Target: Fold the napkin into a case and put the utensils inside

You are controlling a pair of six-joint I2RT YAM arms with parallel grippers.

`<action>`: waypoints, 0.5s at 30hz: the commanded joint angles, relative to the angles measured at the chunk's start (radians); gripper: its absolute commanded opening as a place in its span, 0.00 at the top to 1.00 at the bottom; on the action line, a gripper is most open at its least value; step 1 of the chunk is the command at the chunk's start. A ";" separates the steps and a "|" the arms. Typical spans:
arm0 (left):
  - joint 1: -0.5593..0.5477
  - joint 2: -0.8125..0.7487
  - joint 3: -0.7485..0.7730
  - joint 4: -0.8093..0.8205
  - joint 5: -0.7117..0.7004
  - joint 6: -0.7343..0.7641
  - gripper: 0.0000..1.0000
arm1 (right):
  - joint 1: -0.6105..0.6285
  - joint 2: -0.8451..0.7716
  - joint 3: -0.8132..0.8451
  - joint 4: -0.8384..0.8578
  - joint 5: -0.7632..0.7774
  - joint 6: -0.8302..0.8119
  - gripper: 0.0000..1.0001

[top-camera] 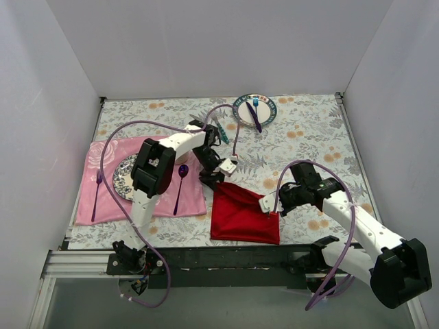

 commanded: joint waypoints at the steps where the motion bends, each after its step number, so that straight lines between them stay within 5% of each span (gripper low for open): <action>1: 0.020 -0.089 -0.036 -0.049 -0.068 0.023 0.57 | 0.004 -0.034 0.006 0.000 0.002 0.028 0.99; 12: 0.032 -0.141 -0.077 -0.047 -0.045 0.002 0.65 | 0.004 -0.018 0.017 0.029 0.005 0.054 0.99; 13: 0.036 -0.137 -0.063 -0.049 -0.035 -0.027 0.62 | 0.004 -0.018 0.017 0.029 0.002 0.054 0.99; 15: 0.067 -0.097 -0.021 -0.049 0.016 -0.079 0.39 | 0.005 -0.020 0.020 0.035 -0.001 0.054 0.99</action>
